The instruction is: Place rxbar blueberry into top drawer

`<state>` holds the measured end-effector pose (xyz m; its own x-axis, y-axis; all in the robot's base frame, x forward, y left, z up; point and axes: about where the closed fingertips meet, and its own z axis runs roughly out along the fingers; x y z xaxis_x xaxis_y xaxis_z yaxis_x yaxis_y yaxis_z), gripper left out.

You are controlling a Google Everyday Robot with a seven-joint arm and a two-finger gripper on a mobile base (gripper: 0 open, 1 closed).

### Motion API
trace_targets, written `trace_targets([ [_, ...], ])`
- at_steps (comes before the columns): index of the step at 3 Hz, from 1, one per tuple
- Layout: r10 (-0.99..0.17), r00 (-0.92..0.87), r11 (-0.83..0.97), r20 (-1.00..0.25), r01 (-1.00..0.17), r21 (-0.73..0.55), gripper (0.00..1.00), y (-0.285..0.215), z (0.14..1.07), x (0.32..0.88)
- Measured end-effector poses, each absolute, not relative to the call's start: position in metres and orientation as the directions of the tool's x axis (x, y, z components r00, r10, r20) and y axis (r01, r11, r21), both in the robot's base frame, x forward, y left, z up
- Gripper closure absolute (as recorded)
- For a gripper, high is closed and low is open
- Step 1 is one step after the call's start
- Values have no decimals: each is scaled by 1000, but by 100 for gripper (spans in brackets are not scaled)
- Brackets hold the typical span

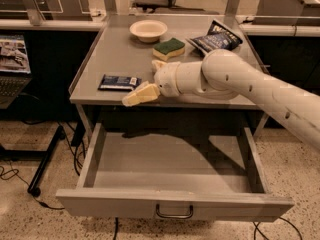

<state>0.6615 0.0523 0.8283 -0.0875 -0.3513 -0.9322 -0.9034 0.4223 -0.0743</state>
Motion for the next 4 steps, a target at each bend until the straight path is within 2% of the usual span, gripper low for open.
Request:
trace_targets([
  [1, -385, -68, 397, -920, -912, -99, 0, 70, 826, 669],
  [3, -569, -7, 342, -822, -912, -229, 0, 93, 832, 672],
  [4, -579, -3, 339, -815, -910, -237, 0, 94, 832, 674],
])
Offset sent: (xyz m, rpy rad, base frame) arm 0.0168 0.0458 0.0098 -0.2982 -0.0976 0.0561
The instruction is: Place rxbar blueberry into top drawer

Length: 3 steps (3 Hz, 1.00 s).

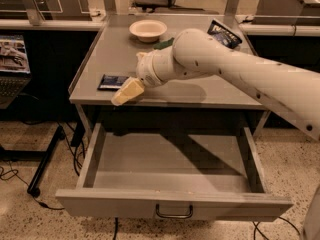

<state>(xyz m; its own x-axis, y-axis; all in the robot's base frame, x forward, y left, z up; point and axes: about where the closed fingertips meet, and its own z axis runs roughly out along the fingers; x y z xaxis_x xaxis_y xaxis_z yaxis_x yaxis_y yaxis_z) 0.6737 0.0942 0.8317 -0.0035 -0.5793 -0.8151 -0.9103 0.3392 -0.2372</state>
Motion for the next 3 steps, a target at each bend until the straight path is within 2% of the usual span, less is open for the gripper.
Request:
trace_targets([
  [2, -582, -23, 321, -813, -925, -203, 0, 97, 828, 673],
  [3, -582, -23, 321, -813, -925, -203, 19, 97, 828, 673],
])
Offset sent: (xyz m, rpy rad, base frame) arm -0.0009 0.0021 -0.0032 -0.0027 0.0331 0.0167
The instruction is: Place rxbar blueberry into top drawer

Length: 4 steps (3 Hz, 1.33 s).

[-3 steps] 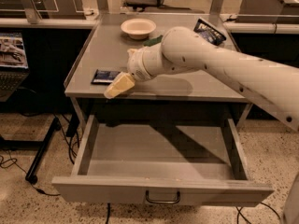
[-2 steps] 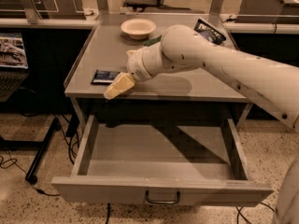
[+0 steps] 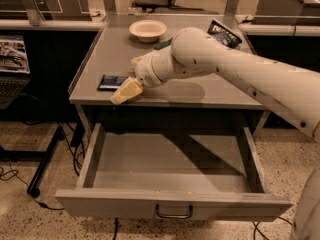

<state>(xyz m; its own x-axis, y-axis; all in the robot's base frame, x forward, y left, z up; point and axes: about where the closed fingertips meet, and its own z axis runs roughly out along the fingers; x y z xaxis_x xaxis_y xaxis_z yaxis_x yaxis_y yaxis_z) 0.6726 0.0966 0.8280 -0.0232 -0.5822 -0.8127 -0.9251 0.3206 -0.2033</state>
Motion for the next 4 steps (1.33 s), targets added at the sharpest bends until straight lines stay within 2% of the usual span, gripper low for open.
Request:
trace_targets([
  [3, -582, -23, 321, -813, -925, -203, 88, 97, 828, 673],
  [4, -582, -23, 320, -813, -925, -203, 100, 97, 828, 673],
])
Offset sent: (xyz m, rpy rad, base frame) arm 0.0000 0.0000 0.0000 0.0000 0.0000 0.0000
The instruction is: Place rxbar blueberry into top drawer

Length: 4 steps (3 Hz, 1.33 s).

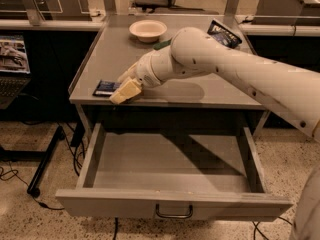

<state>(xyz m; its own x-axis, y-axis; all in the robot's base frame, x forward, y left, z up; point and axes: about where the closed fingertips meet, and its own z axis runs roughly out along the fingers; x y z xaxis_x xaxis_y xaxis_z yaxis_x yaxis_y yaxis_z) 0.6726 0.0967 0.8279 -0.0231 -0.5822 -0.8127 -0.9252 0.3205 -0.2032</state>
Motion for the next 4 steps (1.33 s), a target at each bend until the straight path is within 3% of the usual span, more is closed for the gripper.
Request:
trace_targets([
  [2, -580, -9, 316, -815, -924, -215, 100, 97, 832, 669],
  [4, -528, 119, 282, -841, -910, -306, 100, 92, 885, 627],
])
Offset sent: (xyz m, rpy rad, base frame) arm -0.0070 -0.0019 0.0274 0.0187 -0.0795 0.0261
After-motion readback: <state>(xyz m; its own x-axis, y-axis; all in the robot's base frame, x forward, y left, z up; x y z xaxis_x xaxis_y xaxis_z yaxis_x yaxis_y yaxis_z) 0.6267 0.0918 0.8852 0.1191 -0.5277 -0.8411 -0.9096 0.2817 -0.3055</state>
